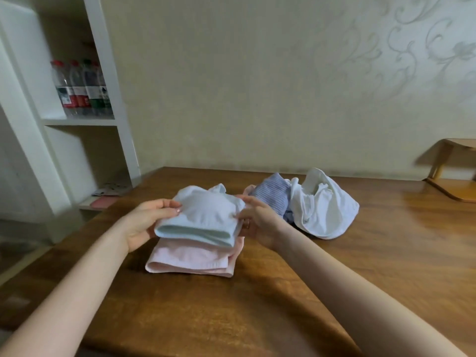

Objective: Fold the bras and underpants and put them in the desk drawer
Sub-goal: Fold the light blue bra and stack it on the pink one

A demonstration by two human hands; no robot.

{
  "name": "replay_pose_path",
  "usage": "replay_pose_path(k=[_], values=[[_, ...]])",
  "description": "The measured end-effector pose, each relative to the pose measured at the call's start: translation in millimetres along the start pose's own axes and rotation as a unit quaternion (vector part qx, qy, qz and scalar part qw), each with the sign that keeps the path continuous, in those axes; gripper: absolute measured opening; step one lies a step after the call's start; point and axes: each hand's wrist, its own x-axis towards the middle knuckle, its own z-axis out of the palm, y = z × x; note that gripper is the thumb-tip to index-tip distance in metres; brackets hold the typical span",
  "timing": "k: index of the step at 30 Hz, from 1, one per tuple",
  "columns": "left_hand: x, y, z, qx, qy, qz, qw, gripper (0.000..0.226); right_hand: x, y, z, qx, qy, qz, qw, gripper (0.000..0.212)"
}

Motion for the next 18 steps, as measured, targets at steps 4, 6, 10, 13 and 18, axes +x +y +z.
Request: replay_pose_path(k=[4, 6, 10, 13, 18], values=[[-8.3, 0.8, -9.2, 0.072, -0.028, -0.003, 0.997, 0.026, -7.9, -3.6, -2.5, -0.063, -0.039, 0.005, 0.997, 0.045], [-11.6, -9.3, -9.6, 0.149, -0.069, -0.052, 0.985, 0.036, -8.3, 6.8, -4.4, -0.140, -0.022, 0.058, 0.988, 0.047], [-17.0, -13.9, -5.3, 0.318, -0.053, -0.001, 0.946, 0.042, -12.2, 16.0, 0.6, -0.232, 0.009, 0.059, 0.971, 0.053], [-20.6, -5.8, 12.1, 0.434, 0.061, 0.257, 0.861, 0.041, -11.0, 17.3, 6.6, -0.359, 0.033, 0.010, 0.933, 0.052], [-11.5, -29.2, 55.6, 0.641, -0.042, 0.238, 0.729, 0.054, 5.0, 8.9, 4.4, -0.547, 0.159, -0.182, 0.802, 0.042]])
